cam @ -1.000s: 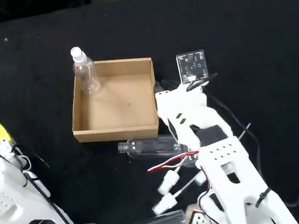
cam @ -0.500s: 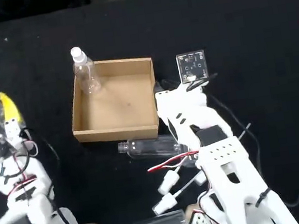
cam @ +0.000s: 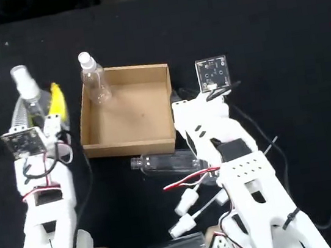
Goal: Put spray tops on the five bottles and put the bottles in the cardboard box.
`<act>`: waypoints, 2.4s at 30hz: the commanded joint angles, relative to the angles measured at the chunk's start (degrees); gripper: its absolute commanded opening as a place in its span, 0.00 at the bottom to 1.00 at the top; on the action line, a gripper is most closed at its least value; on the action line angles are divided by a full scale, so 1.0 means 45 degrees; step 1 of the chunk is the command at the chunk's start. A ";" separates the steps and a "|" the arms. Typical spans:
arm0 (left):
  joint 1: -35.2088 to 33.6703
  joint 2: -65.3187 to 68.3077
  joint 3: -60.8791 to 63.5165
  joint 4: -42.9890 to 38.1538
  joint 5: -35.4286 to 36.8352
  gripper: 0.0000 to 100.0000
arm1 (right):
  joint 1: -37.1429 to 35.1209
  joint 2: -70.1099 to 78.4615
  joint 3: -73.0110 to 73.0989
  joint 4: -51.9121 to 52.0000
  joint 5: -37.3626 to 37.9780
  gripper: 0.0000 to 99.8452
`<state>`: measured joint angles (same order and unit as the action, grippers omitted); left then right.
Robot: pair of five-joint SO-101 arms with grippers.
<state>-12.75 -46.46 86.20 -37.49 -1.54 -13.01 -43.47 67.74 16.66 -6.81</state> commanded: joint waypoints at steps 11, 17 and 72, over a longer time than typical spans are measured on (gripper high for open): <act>0.3370 0.0371 -0.0928 0.0195 0.0078 0.03 | 0.0254 0.0029 -0.0147 -0.0332 0.0137 0.02; 0.3468 0.3321 -0.1827 -0.1934 0.0078 0.03 | 0.0254 0.0029 -0.0127 -0.0332 0.0137 0.02; 0.3429 1.2816 -0.3858 -0.9299 0.0020 0.07 | 0.0195 0.0010 -0.0107 -0.0332 0.0137 0.02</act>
<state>2.29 11.12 71.52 -77.58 -1.54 -13.01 -43.47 67.74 16.66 -6.81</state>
